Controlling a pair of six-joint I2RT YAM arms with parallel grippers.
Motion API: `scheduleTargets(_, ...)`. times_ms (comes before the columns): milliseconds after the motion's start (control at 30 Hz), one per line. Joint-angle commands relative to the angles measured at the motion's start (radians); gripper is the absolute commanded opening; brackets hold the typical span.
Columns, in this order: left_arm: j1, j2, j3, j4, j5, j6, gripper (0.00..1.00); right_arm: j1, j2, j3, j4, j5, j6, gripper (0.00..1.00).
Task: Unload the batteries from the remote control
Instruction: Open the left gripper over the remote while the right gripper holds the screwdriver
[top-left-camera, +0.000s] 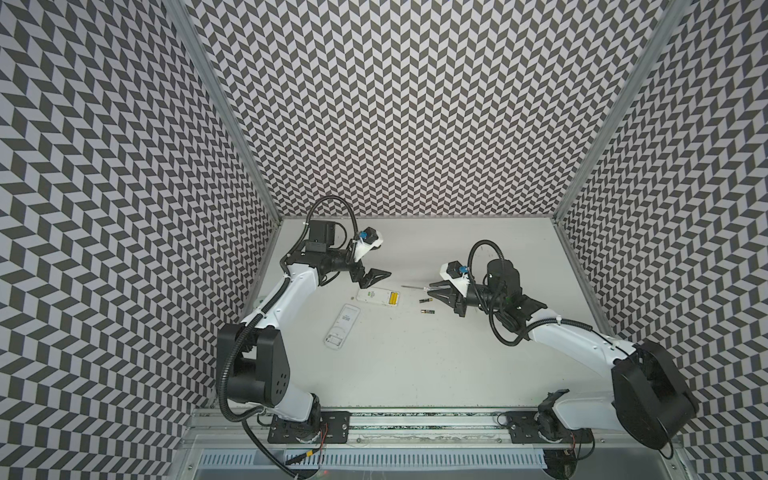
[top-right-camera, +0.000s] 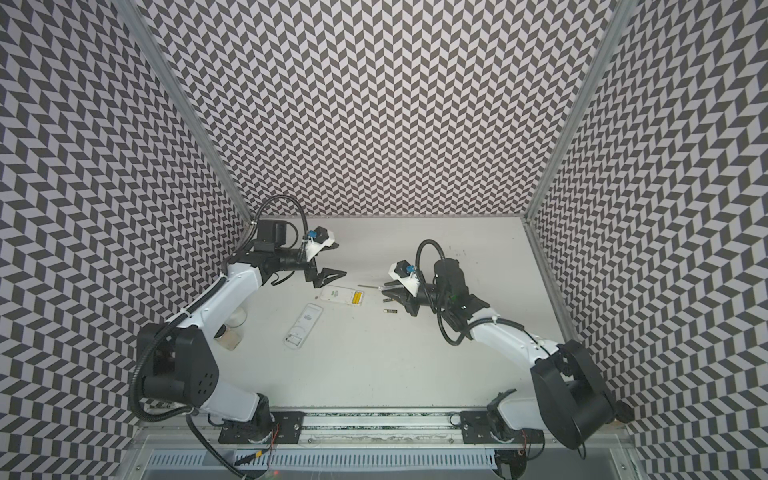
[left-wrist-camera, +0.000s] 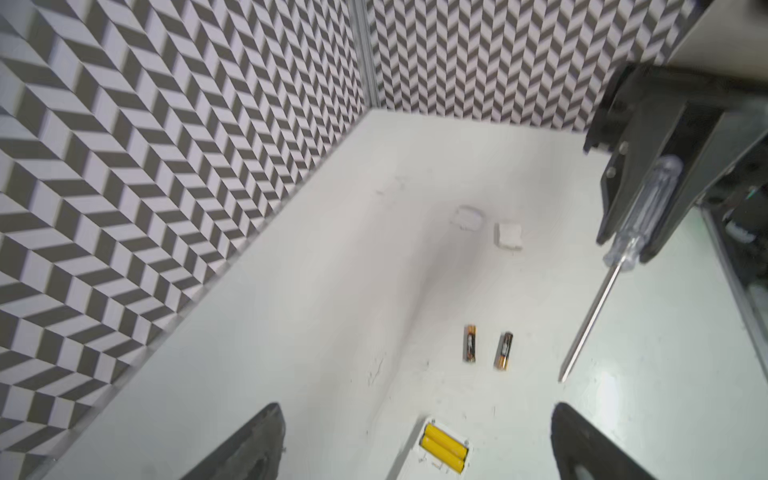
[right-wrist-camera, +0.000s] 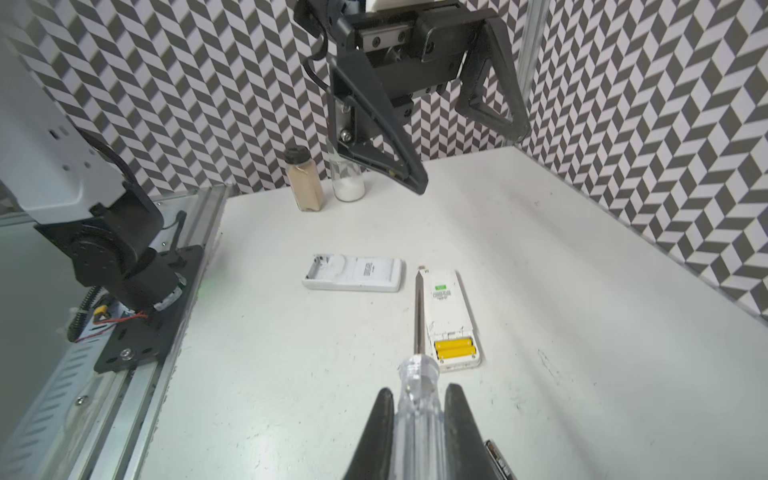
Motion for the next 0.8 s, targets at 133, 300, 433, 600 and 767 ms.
scheduleTargets(133,-0.070,0.037,-0.064,-0.159,-0.252,0.373,1.00,0.034,-0.044,-0.011,-0.127,0.123,-0.142,0.00)
scheduleTargets(300,-0.076,0.060,-0.123,-0.139,-0.313,0.438,1.00,0.035,-0.068,-0.036,-0.153,0.123,-0.141,0.00)
scheduleTargets(433,-0.076,0.100,-0.158,-0.060,-0.361,0.459,1.00,0.046,-0.064,-0.043,-0.157,0.129,-0.141,0.00)
scheduleTargets(600,-0.076,0.165,-0.121,-0.068,-0.344,0.449,1.00,0.050,-0.066,-0.020,-0.202,0.125,-0.138,0.00)
scheduleTargets(767,-0.070,0.217,-0.129,-0.002,-0.382,0.463,1.00,0.051,-0.105,-0.070,-0.159,0.132,-0.123,0.00)
